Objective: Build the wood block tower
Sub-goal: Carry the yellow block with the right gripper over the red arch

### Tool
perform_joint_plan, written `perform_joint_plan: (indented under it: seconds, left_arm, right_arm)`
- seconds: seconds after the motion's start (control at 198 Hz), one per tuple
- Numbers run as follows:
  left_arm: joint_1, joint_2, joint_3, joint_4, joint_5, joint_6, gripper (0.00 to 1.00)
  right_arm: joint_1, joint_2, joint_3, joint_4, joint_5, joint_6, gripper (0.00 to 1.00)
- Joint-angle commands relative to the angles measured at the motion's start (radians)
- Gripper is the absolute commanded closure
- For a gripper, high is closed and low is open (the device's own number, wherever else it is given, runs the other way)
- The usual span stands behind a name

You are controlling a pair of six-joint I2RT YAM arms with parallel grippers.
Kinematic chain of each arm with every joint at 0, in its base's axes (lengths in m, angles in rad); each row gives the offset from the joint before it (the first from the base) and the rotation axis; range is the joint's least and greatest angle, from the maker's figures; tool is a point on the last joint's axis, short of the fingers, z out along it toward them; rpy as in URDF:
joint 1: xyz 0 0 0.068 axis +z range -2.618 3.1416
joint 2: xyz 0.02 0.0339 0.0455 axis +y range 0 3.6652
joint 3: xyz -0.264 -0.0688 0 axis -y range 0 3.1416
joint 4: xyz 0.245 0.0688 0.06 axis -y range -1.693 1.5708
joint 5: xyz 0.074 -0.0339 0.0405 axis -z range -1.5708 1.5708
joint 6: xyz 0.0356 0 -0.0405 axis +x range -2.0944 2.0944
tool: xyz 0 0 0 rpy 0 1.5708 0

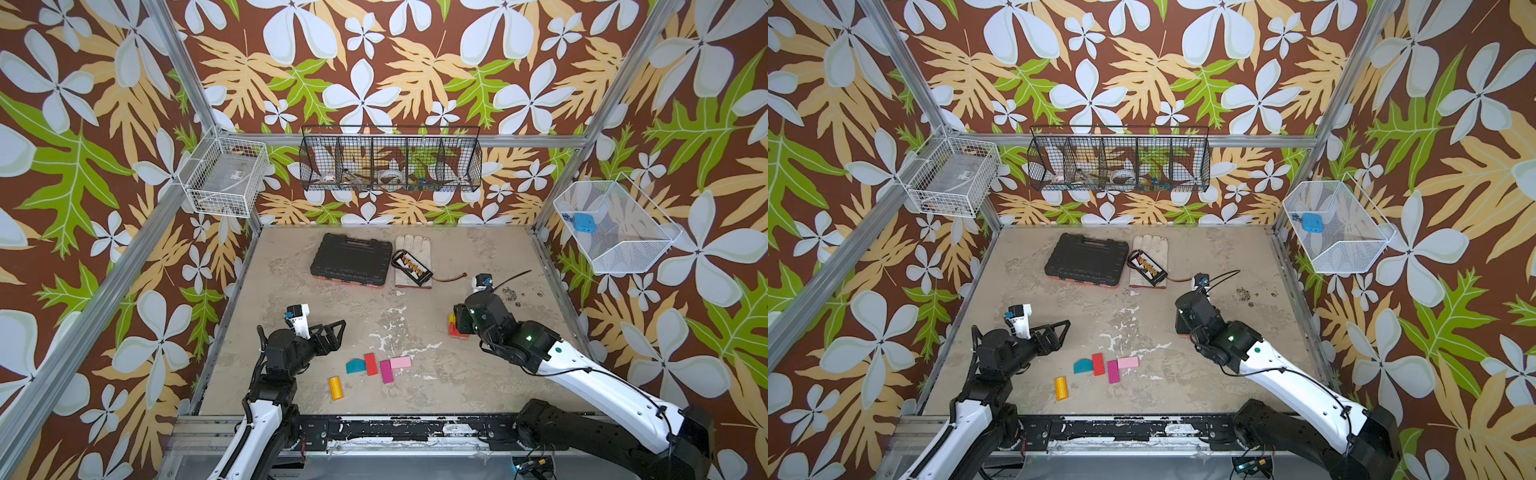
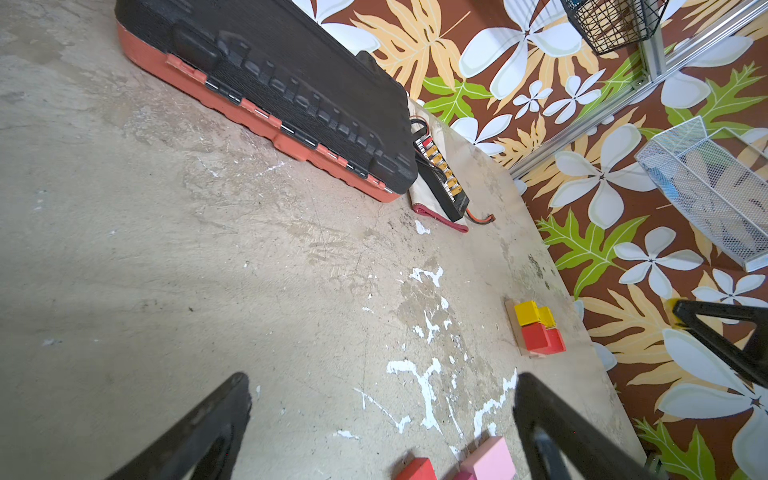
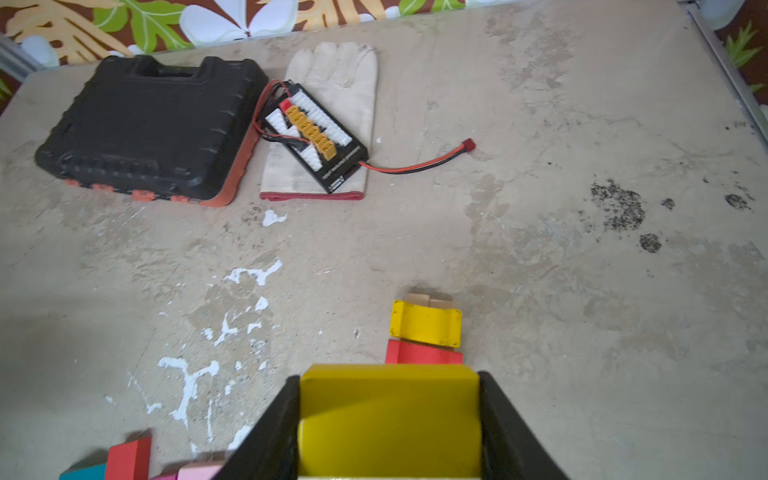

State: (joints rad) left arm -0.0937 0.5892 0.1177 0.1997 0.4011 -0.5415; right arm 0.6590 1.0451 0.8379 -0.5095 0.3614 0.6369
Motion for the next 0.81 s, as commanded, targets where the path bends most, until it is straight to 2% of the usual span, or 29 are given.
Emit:
perform_joint_plan:
  seconds: [0.0, 0.313, 0.605, 0.801]
  left_arm:
    - [0.000, -0.001, -0.001, 0.023, 0.005, 0.002, 0.00]
    - [0.001, 0.005, 0.000, 0.023, 0.003, 0.001, 0.00]
    - [0.001, 0.001, -0.001, 0.022, 0.007, 0.001, 0.00]
    - [0.001, 0.000, -0.002, 0.023, 0.008, -0.001, 0.00]
  right_arm:
    - [-0.063, 0.024, 0.000, -0.024, -0.070, -0.061, 0.92]
    - [-0.155, 0.110, 0.014, 0.014, -0.058, -0.061, 0.91]
    - [-0.162, 0.174, 0.020, 0.053, -0.021, -0.028, 0.92]
    - [-0.161, 0.232, 0.029, 0.073, -0.033, -0.027, 0.89]
